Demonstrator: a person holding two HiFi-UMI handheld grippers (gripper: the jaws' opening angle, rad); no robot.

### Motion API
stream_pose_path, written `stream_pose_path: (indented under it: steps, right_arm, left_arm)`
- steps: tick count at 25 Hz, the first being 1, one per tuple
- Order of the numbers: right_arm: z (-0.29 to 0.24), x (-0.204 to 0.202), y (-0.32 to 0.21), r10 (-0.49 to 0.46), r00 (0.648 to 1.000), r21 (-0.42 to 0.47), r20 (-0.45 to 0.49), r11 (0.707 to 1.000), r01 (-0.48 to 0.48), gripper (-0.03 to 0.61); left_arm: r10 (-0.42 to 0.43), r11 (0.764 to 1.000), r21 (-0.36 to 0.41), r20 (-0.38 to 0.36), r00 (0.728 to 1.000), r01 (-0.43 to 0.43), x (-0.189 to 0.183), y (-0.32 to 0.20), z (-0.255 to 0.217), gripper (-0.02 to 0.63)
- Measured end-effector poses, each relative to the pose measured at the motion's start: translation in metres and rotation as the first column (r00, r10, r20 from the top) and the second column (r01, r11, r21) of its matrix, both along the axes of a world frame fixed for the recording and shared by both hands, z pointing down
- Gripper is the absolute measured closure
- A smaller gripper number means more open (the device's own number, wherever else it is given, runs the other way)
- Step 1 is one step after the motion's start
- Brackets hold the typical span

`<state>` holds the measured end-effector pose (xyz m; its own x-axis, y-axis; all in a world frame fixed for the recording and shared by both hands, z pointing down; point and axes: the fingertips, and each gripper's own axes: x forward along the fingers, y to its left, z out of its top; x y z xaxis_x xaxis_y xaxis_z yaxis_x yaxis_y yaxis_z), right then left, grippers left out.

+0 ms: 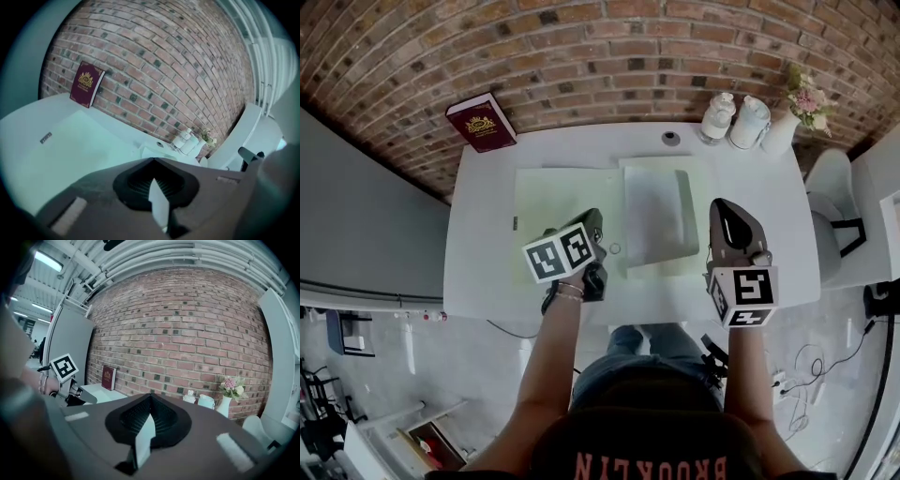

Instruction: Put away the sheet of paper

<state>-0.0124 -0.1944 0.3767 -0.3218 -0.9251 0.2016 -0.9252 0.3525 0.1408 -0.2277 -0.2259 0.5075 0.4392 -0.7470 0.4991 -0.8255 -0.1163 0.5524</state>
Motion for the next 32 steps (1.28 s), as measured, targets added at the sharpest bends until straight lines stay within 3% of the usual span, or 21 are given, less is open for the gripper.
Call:
stream_pose_path:
  steps: [6, 12, 21, 32]
  right_arm:
    - [-0.012, -0.010, 0.016, 0.027, 1.000, 0.026, 0.000, 0.999, -0.027, 0.578]
    - [-0.023, -0.009, 0.030, 0.066, 0.997, 0.060, 0.032, 0.996, -0.068, 0.580]
    - [-0.050, -0.005, 0.038, 0.036, 0.999, 0.107, 0.041, 0.993, -0.040, 0.580]
    - [-0.116, 0.012, 0.038, -0.007, 1.000, 0.183, 0.017, 0.983, 0.004, 0.580]
  left_arm:
    - [0.025, 0.980, 0.192, 0.160, 0.987, -0.056, -0.015, 0.004, -0.041, 0.620]
    - [0.010, 0.912, 0.384, 0.334, 0.943, -0.145, -0.018, 0.015, -0.084, 0.620]
    - [-0.072, 0.812, 0.553, 0.413, 0.908, -0.187, -0.015, 0.026, -0.155, 0.620]
    - [-0.141, 0.735, 0.650, 0.427, 0.893, -0.194, 0.000, 0.036, -0.242, 0.620]
